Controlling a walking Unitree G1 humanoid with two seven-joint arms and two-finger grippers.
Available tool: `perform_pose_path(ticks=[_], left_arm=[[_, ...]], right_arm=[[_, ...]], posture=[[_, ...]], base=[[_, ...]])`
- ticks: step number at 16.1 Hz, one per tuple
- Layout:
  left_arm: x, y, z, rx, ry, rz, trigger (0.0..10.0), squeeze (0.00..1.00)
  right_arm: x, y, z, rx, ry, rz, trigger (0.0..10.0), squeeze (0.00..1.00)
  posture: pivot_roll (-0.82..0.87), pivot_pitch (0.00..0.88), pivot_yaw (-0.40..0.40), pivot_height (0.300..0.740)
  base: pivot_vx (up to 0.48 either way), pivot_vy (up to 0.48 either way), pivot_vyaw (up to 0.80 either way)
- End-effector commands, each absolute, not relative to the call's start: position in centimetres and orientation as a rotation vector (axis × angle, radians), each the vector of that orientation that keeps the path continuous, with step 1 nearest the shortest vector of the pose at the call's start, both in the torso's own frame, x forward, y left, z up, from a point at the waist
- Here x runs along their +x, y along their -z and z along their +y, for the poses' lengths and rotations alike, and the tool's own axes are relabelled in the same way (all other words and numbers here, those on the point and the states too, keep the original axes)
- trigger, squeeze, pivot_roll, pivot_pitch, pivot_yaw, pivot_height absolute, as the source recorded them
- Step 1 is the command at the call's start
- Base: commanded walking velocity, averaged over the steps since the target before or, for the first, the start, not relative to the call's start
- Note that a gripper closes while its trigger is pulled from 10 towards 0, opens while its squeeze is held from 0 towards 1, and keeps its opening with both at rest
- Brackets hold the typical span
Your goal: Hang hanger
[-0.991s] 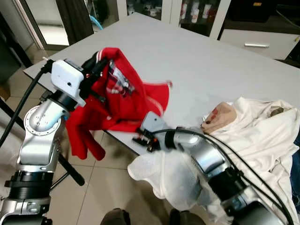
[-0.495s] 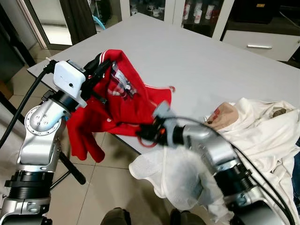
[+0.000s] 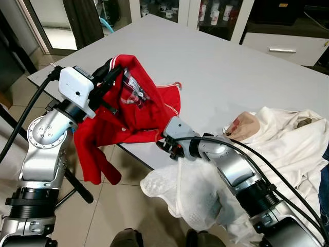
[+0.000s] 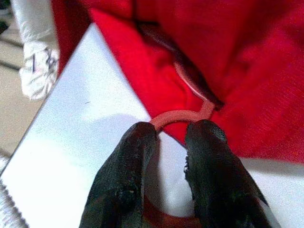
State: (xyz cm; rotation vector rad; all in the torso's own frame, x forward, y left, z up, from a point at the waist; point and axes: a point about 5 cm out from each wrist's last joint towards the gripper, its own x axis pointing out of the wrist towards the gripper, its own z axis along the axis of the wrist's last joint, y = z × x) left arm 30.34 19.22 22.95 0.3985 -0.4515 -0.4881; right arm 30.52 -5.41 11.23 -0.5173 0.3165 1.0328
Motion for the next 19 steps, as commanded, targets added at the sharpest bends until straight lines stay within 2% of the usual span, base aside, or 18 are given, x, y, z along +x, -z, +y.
perform_pose_path(ticks=[1, 5, 9, 13, 15, 17, 19], left_arm=[[30.3, -23.5, 18.8, 0.407, 0.51, -0.472, 10.0, 0.0], [30.0, -23.3, 18.7, 0.411, 0.527, -0.466, 10.0, 0.0], [28.9, -22.1, 17.8, 0.418, 0.63, -0.411, 10.0, 0.0], [28.4, -21.4, 17.5, 0.435, 0.66, -0.384, 10.0, 0.0], [28.4, -21.4, 17.5, 0.443, 0.662, -0.379, 10.0, 0.0], [28.6, -21.7, 17.9, 0.454, 0.649, -0.383, 10.0, 0.0], [28.7, -21.9, 18.0, 0.461, 0.643, -0.388, 10.0, 0.0]], right_arm=[[29.0, -9.1, -5.3, -0.543, -1.106, 0.413, 10.0, 0.0], [27.6, -9.3, -5.2, -0.509, -1.228, 0.43, 10.0, 0.0], [26.1, -9.5, -5.0, -0.364, -1.342, 0.465, 10.0, 0.0], [25.5, -8.7, -4.6, -0.298, -1.359, 0.5, 10.0, 0.0], [26.2, -8.8, -4.2, -0.305, -1.309, 0.47, 10.0, 0.0], [27.7, -10.2, -3.9, -0.265, -1.222, 0.391, 10.0, 0.0], [27.9, -11.7, -4.6, -0.215, -1.222, 0.344, 10.0, 0.0]], posture=[[0.08, 0.09, 0.046, 0.74], [0.07, 0.088, 0.046, 0.74], [0.07, 0.095, 0.047, 0.74], [0.08, 0.102, 0.048, 0.74], [0.08, 0.101, 0.049, 0.74], [0.09, 0.099, 0.048, 0.74], [0.08, 0.094, 0.047, 0.74]], base=[[0.0, 0.0, 0.0], [0.0, 0.0, 0.0], [0.0, 0.0, 0.0], [0.0, 0.0, 0.0], [0.0, 0.0, 0.0], [0.0, 0.0, 0.0], [0.0, 0.0, 0.0]])
